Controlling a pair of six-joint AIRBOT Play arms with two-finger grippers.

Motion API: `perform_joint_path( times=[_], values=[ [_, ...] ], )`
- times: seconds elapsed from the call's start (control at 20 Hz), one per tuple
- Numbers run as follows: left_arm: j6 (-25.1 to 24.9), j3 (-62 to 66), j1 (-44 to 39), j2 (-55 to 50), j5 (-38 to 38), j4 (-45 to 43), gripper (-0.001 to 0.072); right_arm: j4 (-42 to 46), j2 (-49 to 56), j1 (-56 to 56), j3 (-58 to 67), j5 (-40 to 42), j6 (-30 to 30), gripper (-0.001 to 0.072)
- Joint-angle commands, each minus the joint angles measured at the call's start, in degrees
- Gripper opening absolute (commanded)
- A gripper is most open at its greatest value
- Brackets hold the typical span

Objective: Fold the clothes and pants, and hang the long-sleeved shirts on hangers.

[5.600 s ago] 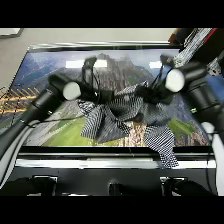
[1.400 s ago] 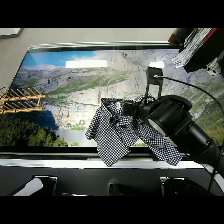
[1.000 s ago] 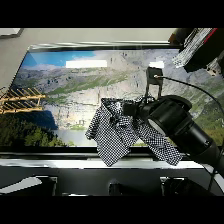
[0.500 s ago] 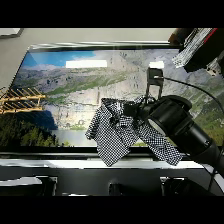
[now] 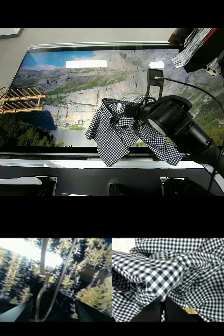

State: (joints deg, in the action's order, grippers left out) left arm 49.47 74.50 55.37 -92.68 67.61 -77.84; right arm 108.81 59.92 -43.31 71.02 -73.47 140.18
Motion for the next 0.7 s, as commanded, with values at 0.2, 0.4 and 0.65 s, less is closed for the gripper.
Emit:
perform_joint_path(
  times=[0.2,0.4,0.65],
  values=[
    [-0.22,-0.17,-2.03,-1.68,-0.63,-2.99,0.0593,0.76,0.04,-0.04,0.02,-0.11,0.04,0.0027],
    [0.00,-0.17,-3.69,-2.78,-0.57,-3.02,0.0583,1.18,0.02,-0.04,0.02,-0.09,0.02,0.0027],
    [-0.02,-0.20,-4.31,-3.56,0.70,-2.99,0.0356,1.20,0.02,-0.04,0.02,-0.09,0.02,0.0027]
  ],
)
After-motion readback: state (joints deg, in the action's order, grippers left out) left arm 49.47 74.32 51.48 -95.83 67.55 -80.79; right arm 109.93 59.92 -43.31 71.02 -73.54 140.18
